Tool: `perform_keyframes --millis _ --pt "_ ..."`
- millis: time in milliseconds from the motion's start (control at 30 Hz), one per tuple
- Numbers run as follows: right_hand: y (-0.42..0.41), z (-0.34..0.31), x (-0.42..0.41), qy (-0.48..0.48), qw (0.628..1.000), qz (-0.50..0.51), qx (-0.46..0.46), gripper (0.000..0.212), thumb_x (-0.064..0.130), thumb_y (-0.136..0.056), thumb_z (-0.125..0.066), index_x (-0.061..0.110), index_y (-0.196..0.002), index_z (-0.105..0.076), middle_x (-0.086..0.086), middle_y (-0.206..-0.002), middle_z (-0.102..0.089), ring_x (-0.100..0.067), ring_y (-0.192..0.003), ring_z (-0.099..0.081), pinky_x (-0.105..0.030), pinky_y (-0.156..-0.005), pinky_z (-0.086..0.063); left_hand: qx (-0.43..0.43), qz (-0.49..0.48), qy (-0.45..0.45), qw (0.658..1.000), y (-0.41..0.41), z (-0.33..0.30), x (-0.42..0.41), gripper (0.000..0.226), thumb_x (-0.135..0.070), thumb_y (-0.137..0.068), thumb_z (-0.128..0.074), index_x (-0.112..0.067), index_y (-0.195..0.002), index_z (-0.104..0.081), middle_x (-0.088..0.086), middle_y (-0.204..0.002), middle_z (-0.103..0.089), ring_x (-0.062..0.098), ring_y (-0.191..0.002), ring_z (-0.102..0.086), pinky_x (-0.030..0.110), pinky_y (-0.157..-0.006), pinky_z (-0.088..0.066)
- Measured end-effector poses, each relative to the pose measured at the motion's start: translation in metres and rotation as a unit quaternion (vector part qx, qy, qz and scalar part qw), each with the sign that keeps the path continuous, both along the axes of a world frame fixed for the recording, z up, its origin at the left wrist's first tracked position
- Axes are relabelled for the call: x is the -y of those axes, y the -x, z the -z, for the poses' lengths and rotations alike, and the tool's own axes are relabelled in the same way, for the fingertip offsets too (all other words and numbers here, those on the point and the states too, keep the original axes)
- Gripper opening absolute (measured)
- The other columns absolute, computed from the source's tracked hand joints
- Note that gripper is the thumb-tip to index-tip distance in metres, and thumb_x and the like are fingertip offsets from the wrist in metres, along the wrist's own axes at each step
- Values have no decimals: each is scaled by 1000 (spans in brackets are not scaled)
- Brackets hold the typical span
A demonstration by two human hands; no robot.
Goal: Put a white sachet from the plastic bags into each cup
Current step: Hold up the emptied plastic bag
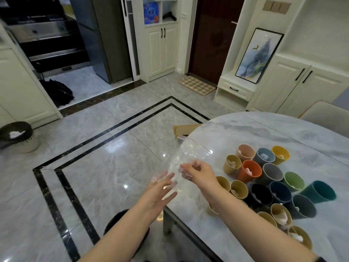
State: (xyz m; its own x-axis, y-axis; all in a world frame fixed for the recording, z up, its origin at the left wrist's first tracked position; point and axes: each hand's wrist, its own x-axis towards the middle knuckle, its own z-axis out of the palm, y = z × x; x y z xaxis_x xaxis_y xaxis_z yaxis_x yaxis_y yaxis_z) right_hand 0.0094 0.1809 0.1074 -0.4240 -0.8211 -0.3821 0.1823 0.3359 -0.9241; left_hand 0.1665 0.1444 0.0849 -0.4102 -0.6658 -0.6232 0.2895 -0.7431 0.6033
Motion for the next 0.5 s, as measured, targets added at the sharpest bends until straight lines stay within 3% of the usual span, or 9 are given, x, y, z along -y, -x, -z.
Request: perform_keyframes --millis 167,267,367,500 --pt "0 -20 12 4 995 -55 -80 16 12 -90 -70 1 -100 -66 -15 -97 -71 -15 -73 -73 -26 -69 -59 80 12 65 995 -15 -5 13 33 -12 -84 -79 -12 -116 -69 12 -116 -74 22 -92 -72 38 -78 -62" --pt "-10 -31 14 21 998 -65 -16 32 20 -86 -76 7 -115 -67 -14 -107 -73 -15 -83 -72 -25 -70 -58 109 27 105 988 -19 -7 16 21 -12 -88 -75 -10 -109 -74 10 -111 -76 18 -87 -68 31 -73 -60" --pt "-22 -29 14 4 992 -117 -39 49 28 -83 -79 26 -129 -60 -6 -115 -69 -16 -99 -71 -27 -76 -61 95 -29 106 989 -22 -8 21 19 -12 -90 -72 -8 -109 -73 14 -109 -75 24 -94 -69 35 -78 -60" --pt "-31 -21 19 9 995 -84 -60 36 11 -88 -73 23 -121 -67 -12 -104 -69 -19 -88 -71 -22 -67 -59 100 -72 121 985 -32 -8 29 16 -8 -95 -66 -11 -110 -72 8 -107 -77 22 -95 -69 31 -73 -60"
